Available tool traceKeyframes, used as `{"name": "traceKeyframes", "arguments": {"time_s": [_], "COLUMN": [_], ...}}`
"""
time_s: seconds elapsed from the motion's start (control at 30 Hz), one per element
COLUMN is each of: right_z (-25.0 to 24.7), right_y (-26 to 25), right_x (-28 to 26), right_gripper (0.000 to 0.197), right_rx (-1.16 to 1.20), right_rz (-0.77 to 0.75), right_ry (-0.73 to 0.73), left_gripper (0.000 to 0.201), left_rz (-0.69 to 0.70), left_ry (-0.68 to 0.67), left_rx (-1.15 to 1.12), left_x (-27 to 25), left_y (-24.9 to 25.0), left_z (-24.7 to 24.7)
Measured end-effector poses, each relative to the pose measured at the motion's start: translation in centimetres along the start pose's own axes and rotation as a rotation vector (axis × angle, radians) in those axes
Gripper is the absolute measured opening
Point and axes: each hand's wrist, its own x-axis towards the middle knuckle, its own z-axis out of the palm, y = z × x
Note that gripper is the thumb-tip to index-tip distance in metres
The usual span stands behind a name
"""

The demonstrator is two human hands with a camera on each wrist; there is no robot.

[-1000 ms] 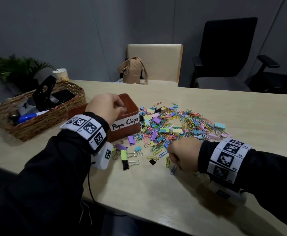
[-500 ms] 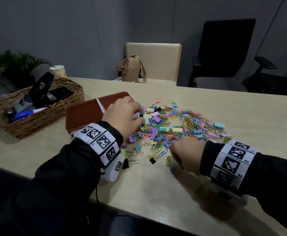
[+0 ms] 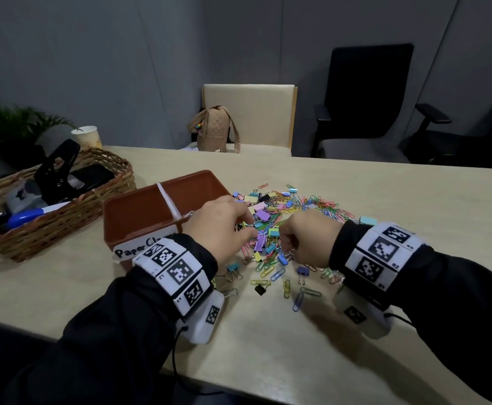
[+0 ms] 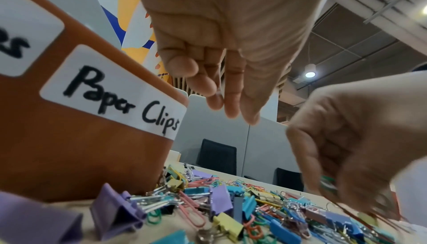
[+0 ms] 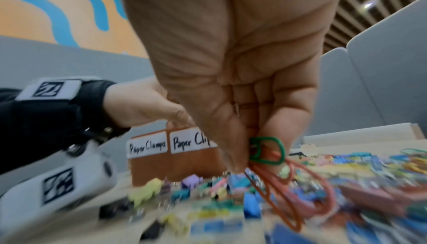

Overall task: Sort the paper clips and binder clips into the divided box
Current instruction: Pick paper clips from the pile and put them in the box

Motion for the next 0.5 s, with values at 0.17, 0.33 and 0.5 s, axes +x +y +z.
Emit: {"name": "traceKeyframes", "arguments": {"time_s": [0.17, 0.33, 0.5], "right_z": [-2.0, -4.0, -4.4], "right_y": [-1.3, -4.1, -6.0], "right_x": [1.9, 4.6, 8.7], "right_gripper": [0.023, 0.019, 0.03], "right_rx": [0.147, 0.344, 0.682], "right_rz": [-0.007, -0.062, -0.065], "right_ry": [0.2, 0.385, 0.491], "left_gripper": [0.008, 0.015, 0.02], "left_rz": [-0.045, -0.129, -0.172], "left_ry": [0.044, 0.084, -0.018], "left_rx": [-0.024, 0.114, 0.203], "left_x": [0.1, 0.4, 0.1], "left_y": [-1.2, -3.4, -4.7], "left_z": [-1.1, -3.3, -4.0]}}
